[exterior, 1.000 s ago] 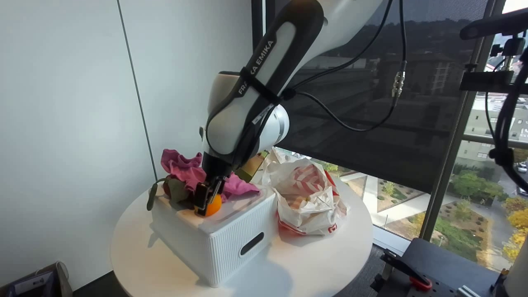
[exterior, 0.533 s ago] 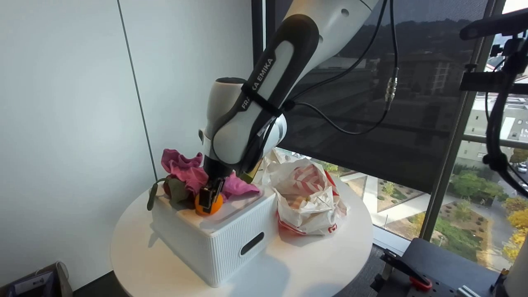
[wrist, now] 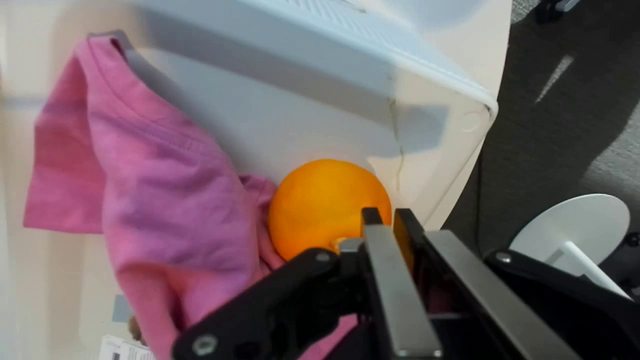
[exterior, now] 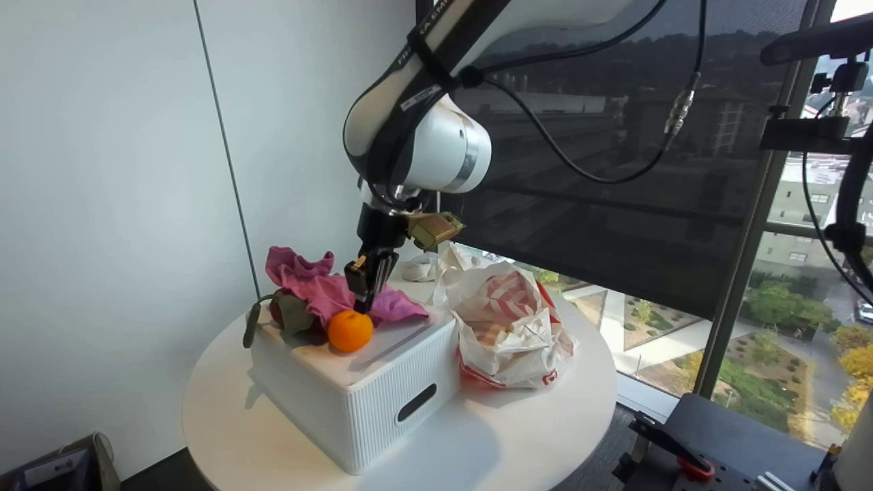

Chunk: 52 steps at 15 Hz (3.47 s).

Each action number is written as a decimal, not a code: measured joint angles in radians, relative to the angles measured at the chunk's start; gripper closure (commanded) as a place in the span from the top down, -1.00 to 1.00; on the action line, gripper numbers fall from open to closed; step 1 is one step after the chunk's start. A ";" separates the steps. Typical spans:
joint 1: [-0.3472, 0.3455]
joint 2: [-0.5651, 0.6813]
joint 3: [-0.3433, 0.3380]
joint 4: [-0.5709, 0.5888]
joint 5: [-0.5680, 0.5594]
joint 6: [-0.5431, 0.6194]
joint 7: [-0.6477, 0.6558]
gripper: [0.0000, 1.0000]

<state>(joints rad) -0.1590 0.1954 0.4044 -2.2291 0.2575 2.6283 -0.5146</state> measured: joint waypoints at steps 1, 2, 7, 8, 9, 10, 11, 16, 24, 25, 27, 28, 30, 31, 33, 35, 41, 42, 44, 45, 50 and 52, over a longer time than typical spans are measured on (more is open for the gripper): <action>-0.006 -0.048 -0.023 -0.005 0.040 -0.042 -0.014 -0.83; -0.004 -0.097 -0.057 -0.011 0.058 -0.080 -0.017 -0.85; 0.040 -0.271 -0.250 -0.055 0.069 -0.287 -0.053 -0.08; 0.059 -0.276 -0.273 -0.065 0.071 -0.310 -0.068 0.07; 0.080 -0.275 -0.289 -0.079 0.075 -0.316 -0.079 0.25; 0.100 -0.269 -0.297 -0.093 0.076 -0.314 -0.085 0.38; 0.121 -0.259 -0.299 -0.108 0.076 -0.304 -0.085 0.51; 0.233 -0.142 -0.272 -0.162 0.062 -0.071 -0.077 1.00; 0.302 0.093 -0.291 -0.097 -0.308 0.263 0.219 1.00; 0.312 0.113 -0.314 -0.079 -0.362 0.276 0.264 1.00; 0.343 0.145 -0.364 -0.043 -0.453 0.300 0.344 1.00; 0.360 0.157 -0.385 -0.025 -0.485 0.306 0.380 1.00; 0.382 0.177 -0.402 0.005 -0.500 0.305 0.432 1.00; 0.386 0.185 -0.399 0.017 -0.500 0.302 0.448 1.00; 0.387 0.195 -0.381 0.032 -0.487 0.294 0.468 1.00; 0.387 0.199 -0.366 0.042 -0.477 0.292 0.479 1.00; 0.388 0.209 -0.357 0.062 -0.474 0.293 0.493 1.00; 0.388 0.212 -0.357 0.065 -0.474 0.296 0.493 0.50; 0.388 0.218 -0.357 0.068 -0.474 0.304 0.493 0.32; 0.388 0.220 -0.357 0.070 -0.474 0.306 0.493 0.17; 0.384 0.221 -0.352 0.074 -0.471 0.304 0.492 0.16; 0.354 0.208 -0.314 0.073 -0.443 0.253 0.465 0.16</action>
<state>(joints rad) 0.1953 0.4037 0.0899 -2.1561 -0.1855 2.8817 -0.0491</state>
